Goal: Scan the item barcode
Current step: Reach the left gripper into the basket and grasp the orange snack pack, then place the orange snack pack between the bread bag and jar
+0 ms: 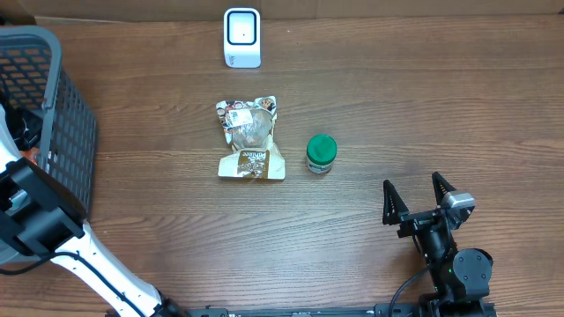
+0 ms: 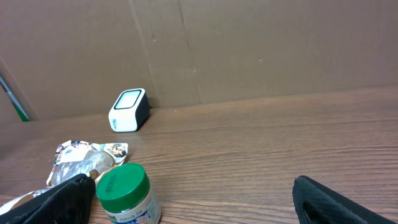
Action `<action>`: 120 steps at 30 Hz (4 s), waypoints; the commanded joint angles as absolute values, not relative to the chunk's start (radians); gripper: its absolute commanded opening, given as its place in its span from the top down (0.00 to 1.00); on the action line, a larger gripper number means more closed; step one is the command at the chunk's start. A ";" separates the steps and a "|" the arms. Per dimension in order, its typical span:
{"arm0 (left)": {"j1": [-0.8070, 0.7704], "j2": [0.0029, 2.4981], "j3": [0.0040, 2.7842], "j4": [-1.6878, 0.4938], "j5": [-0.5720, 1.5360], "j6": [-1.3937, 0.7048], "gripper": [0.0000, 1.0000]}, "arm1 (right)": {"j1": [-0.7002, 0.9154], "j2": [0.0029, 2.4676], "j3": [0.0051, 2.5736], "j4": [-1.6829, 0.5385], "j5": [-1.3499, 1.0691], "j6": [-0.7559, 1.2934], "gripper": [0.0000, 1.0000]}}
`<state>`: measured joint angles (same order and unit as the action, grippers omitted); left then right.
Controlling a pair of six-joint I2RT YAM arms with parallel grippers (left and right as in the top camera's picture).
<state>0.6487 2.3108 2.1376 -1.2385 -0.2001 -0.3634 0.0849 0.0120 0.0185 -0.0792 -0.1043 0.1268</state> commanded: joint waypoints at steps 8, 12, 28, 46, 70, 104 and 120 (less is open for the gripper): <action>0.647 2.336 2.066 -1.172 -0.213 -0.343 0.28 | 0.079 0.008 0.008 -0.074 -0.106 0.129 0.00; 0.648 2.336 1.998 -1.122 -0.212 -0.344 0.32 | 0.079 0.008 0.008 -0.074 -0.106 0.129 0.00; 0.648 2.333 1.883 -1.039 -0.213 -0.337 0.96 | 0.079 0.008 0.008 -0.074 -0.107 0.130 0.00; 0.641 1.987 2.137 -1.222 0.086 -0.367 0.96 | 0.079 0.008 0.008 -0.074 -0.107 0.129 0.00; -0.310 1.861 1.984 -1.335 0.025 -0.215 0.96 | 0.079 0.008 0.008 -0.074 -0.107 0.130 0.00; -0.291 1.950 2.385 -1.458 -0.050 -0.329 0.36 | 0.079 0.008 0.008 -0.074 -0.107 0.130 0.00; 0.536 1.779 2.249 -1.446 -0.062 -0.393 0.36 | 0.079 0.008 0.008 -0.074 -0.106 0.129 0.00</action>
<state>0.4316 1.7767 2.3322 -1.4902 -0.0570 -0.3492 0.0849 0.0120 0.0185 -0.0784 -0.1047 0.1272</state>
